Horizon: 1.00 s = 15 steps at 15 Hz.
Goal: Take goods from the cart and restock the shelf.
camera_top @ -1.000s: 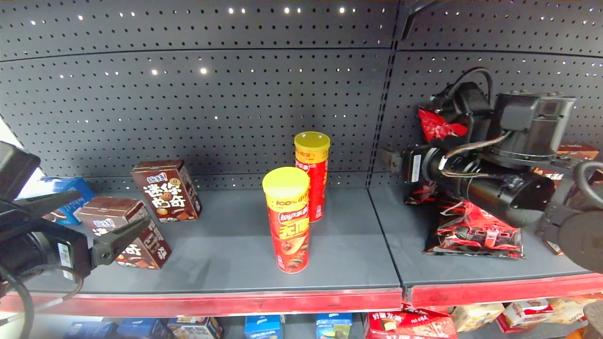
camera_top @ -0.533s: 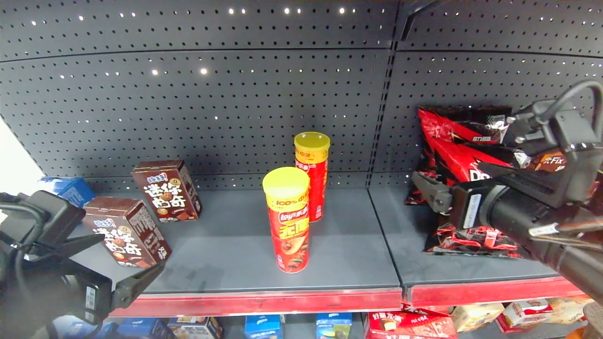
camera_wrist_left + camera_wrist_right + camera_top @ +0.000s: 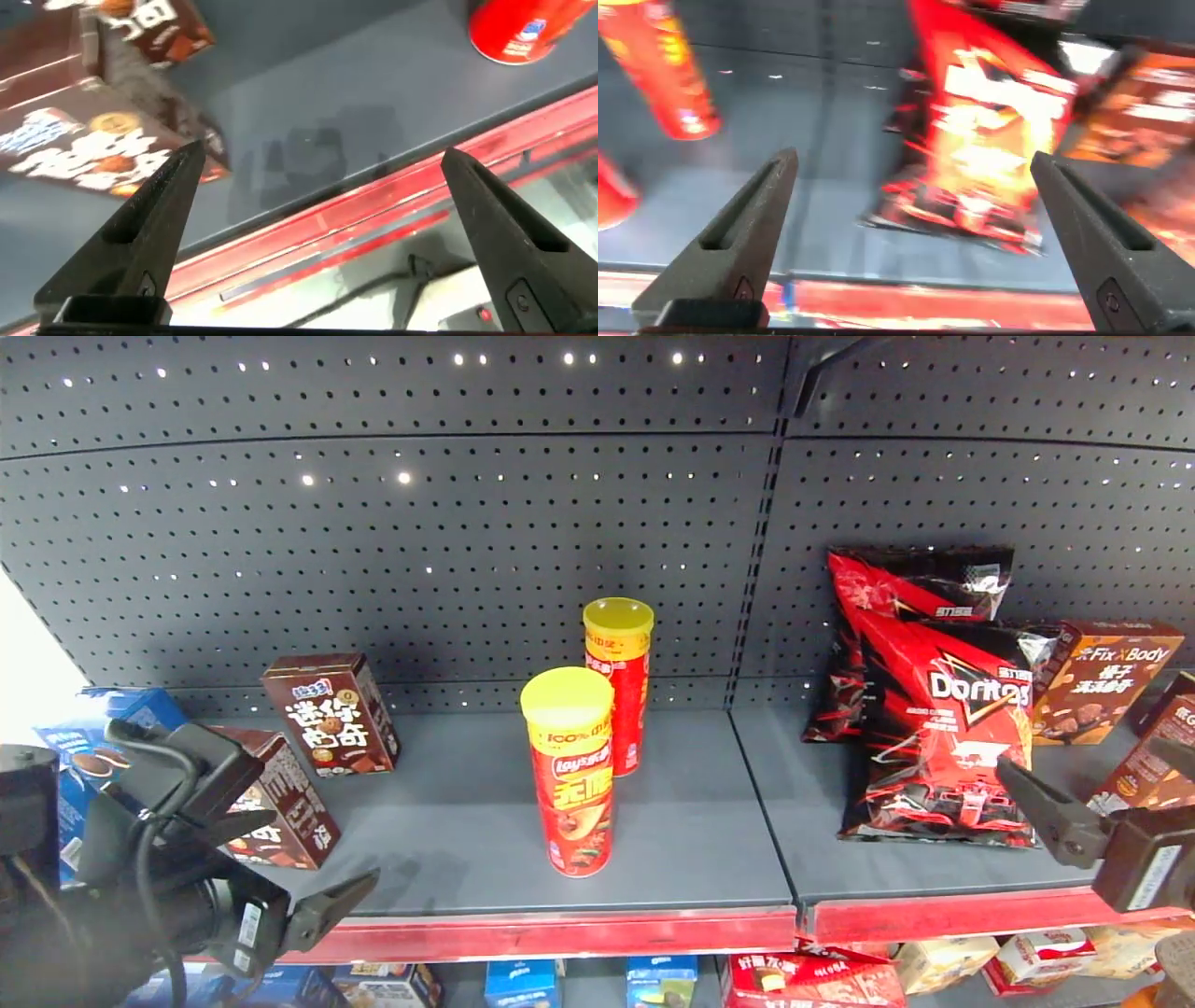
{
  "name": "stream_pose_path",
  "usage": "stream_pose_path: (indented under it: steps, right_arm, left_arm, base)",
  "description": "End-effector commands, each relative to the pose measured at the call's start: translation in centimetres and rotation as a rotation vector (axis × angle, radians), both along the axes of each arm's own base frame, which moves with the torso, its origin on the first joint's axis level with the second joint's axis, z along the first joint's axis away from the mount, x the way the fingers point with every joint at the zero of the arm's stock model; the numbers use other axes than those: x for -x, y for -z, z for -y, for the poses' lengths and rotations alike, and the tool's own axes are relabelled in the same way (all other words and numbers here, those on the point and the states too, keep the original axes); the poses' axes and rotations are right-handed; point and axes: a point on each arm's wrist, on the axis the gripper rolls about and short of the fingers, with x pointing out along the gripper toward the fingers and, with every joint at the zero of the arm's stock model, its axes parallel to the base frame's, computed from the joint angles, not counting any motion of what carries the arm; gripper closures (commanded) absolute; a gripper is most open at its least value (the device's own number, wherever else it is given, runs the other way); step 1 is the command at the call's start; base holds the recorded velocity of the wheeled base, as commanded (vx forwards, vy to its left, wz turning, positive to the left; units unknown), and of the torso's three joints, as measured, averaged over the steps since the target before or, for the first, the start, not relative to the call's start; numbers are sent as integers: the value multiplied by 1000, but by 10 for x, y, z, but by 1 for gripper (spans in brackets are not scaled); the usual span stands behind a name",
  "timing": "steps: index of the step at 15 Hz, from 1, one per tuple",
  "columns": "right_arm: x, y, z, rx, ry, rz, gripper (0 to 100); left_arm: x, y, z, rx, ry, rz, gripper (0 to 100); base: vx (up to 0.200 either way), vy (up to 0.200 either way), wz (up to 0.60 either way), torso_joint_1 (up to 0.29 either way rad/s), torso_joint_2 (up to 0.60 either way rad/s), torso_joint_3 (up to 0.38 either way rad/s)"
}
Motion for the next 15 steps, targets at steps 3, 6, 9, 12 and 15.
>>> stream_pose_path:
  steps: [3, 6, 9, 12, 15]
  right_arm:
    - [27, -11, 32, -92, 159, 95, 0]
    - [37, -20, 47, -150, 315, 135, 0]
    - [40, -31, 61, -185, 481, 179, 0]
    - [53, -28, 79, -200, 650, 224, 0]
    - [90, -5, 99, -157, 910, 236, 0]
  left_arm:
    - [-23, -4, 8, -1, 11, -11, 0]
    - [-37, -15, 12, 9, 14, 21, 0]
    - [-48, -16, 21, 6, 39, 17, 0]
    - [-48, -15, 22, 6, 40, 11, 0]
    - [-48, -15, 22, 7, 39, 10, 0]
  base:
    - [0, 0, 0, 0, 0, 0]
    - [0, 0, 0, 0, 0, 0]
    - [0, 0, 0, 0, 0, 0]
    - [0, 0, 0, 0, 0, 0]
    - [0, 0, 0, 0, 0, 0]
